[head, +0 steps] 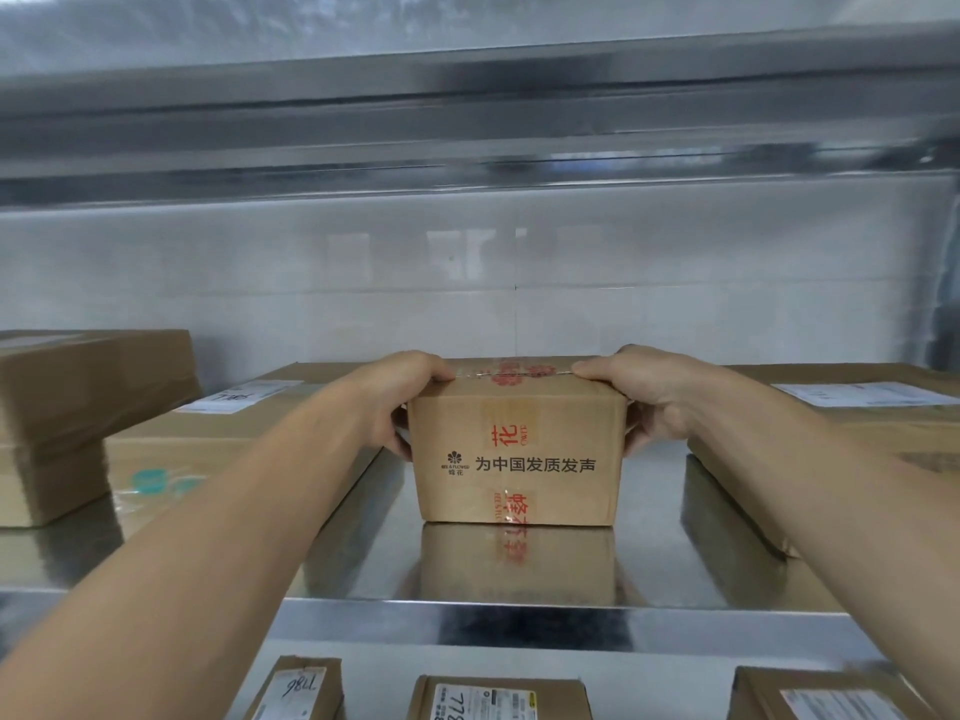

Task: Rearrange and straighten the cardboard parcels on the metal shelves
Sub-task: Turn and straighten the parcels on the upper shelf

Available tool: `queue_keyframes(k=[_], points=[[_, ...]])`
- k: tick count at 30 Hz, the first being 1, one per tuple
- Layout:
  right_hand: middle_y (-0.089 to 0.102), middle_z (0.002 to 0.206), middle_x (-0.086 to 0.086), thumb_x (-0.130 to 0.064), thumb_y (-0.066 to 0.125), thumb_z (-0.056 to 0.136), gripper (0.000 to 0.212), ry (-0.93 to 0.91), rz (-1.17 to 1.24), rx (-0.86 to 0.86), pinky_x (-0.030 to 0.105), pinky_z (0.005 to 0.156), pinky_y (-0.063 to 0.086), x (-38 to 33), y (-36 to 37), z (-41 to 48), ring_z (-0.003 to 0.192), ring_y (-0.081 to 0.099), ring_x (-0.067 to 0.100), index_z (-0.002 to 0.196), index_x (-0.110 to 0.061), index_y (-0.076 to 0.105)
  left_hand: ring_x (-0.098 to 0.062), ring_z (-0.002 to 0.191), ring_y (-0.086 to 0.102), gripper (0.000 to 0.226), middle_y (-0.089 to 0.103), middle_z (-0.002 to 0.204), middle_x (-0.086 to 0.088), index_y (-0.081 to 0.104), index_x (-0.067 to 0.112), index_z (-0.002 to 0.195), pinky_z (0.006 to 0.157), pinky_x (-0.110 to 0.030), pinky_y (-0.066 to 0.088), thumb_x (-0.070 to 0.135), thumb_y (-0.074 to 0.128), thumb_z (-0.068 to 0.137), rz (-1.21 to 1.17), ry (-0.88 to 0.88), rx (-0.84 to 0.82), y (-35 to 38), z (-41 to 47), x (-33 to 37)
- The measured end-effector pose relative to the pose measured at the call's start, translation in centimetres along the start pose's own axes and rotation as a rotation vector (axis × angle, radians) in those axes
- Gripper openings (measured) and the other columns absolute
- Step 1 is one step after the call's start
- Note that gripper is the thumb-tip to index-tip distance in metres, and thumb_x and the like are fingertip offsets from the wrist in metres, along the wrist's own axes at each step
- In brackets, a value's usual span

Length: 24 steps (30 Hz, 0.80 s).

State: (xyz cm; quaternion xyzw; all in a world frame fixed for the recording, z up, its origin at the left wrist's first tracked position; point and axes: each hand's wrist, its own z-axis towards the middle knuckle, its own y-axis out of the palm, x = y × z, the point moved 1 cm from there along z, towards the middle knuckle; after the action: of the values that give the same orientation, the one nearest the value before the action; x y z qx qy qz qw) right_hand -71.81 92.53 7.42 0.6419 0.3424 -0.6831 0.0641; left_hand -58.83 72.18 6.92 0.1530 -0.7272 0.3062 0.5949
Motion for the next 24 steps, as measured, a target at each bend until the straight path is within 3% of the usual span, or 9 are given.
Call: queue_keyframes(k=[4,7,10,13,16,18,20,22,24], points=[[0.068,0.106,0.019,-0.032,0.061,0.102,0.028,-0.05,0.052,0.015,0.062,0.082,0.059,0.0,-0.1,0.0,0.091,0.069,0.036,0.11,-0.006,0.065,-0.03,0.1,0.061,0.017,0.062,0.105,-0.009,0.061,0.018,0.101,0.093,-0.057,0.052,0.034,0.061,0.096,-0.009,0.049,0.027,-0.2,-0.3,0.3],[0.069,0.101,0.015,-0.032,0.058,0.103,0.026,-0.06,0.147,0.015,0.059,0.083,0.06,0.5,-0.4,0.2,0.091,0.069,0.033,0.109,-0.008,0.067,-0.028,0.1,0.062,0.021,0.064,0.106,-0.006,0.065,0.022,0.103,0.087,-0.048,0.052,0.042,0.062,0.094,-0.067,0.105,0.003,-0.9,-0.4,0.5],[0.071,0.093,0.01,-0.029,0.054,0.105,0.022,-0.035,0.337,0.019,0.052,0.075,0.059,1.5,-0.6,0.6,0.086,0.068,0.028,0.103,-0.014,0.069,-0.022,0.101,0.064,0.021,0.071,0.102,0.003,0.069,0.028,0.098,0.099,-0.052,0.046,0.044,0.055,0.097,-0.17,0.175,-0.011,-2.0,-0.1,0.5],[0.074,0.075,0.006,-0.025,0.049,0.107,0.023,0.011,0.527,0.031,0.047,0.07,0.055,2.7,-0.3,1.2,0.077,0.068,0.024,0.097,-0.015,0.068,-0.019,0.118,0.062,0.025,0.072,0.119,0.01,0.074,0.027,0.108,0.104,-0.057,0.043,0.036,0.052,0.101,-0.228,0.259,-0.013,-2.6,0.3,0.2],[0.075,0.072,0.006,-0.022,0.044,0.11,0.026,0.046,0.635,0.068,0.044,0.067,0.054,4.0,0.2,1.7,0.074,0.07,0.023,0.102,-0.013,0.067,-0.027,0.126,0.056,0.02,0.063,0.132,-0.002,0.069,0.022,0.116,0.098,-0.041,0.051,0.024,0.058,0.099,-0.201,0.293,0.042,-2.5,0.5,-0.1],[0.076,0.074,0.006,-0.022,0.041,0.111,0.028,0.052,0.688,0.078,0.044,0.067,0.054,4.7,0.9,2.0,0.072,0.071,0.022,0.104,-0.013,0.067,-0.03,0.118,0.059,0.022,0.061,0.134,-0.012,0.067,0.016,0.116,0.083,-0.034,0.053,0.024,0.063,0.096,-0.196,0.246,0.087,-2.5,0.4,-0.4],[0.077,0.08,0.007,-0.023,0.038,0.111,0.031,0.055,0.717,0.075,0.046,0.07,0.055,5.1,1.6,2.1,0.077,0.072,0.023,0.107,-0.013,0.068,-0.03,0.106,0.063,0.032,0.062,0.132,-0.017,0.067,0.011,0.119,0.088,-0.041,0.056,0.032,0.064,0.095,-0.189,0.155,0.043,-2.3,0.2,-0.7],[0.078,0.084,0.009,-0.022,0.035,0.112,0.036,0.04,0.659,0.07,0.05,0.075,0.057,5.3,2.4,2.1,0.085,0.071,0.027,0.11,-0.01,0.069,-0.03,0.102,0.066,0.03,0.064,0.119,-0.014,0.067,0.012,0.114,0.091,-0.048,0.057,0.036,0.062,0.097,-0.24,0.071,-0.048,-2.1,-0.4,-0.7],[0.078,0.084,0.009,-0.017,0.03,0.112,0.042,0.024,0.5,0.066,0.052,0.079,0.058,5.4,2.8,1.9,0.088,0.071,0.028,0.108,-0.009,0.071,-0.028,0.093,0.066,0.021,0.064,0.099,-0.01,0.065,0.015,0.102,0.082,-0.043,0.059,0.036,0.062,0.098,-0.293,0.056,-0.094,-1.9,-0.9,-0.2]])
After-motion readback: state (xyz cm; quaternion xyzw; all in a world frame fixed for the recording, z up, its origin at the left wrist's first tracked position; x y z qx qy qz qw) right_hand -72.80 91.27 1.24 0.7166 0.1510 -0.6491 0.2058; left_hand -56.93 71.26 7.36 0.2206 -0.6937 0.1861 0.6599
